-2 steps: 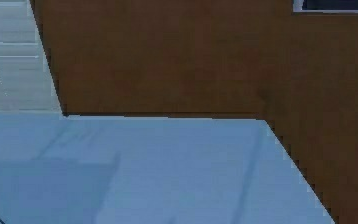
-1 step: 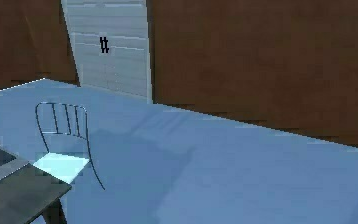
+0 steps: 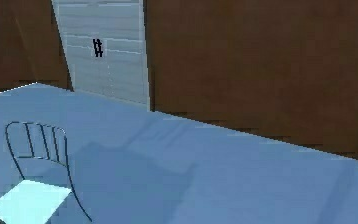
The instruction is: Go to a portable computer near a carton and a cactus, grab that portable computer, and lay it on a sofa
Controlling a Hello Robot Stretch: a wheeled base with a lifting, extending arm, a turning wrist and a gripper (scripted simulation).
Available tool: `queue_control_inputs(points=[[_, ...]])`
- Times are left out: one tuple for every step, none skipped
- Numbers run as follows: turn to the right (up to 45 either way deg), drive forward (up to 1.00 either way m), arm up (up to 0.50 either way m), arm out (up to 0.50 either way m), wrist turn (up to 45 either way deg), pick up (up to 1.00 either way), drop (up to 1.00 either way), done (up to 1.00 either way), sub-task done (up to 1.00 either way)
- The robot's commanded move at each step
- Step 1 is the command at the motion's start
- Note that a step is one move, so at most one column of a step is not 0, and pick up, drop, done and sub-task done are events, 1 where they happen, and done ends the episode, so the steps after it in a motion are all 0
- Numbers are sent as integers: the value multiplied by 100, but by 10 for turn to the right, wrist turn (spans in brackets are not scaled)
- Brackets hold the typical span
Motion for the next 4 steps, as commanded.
queue_control_inputs(points=[[-450,0,0,0,0,0,0,0,0],[-450,0,0,0,0,0,0,0,0],[-450,0,0,0,0,0,0,0,0],[-180,0,0,0,0,0,0,0,0]])
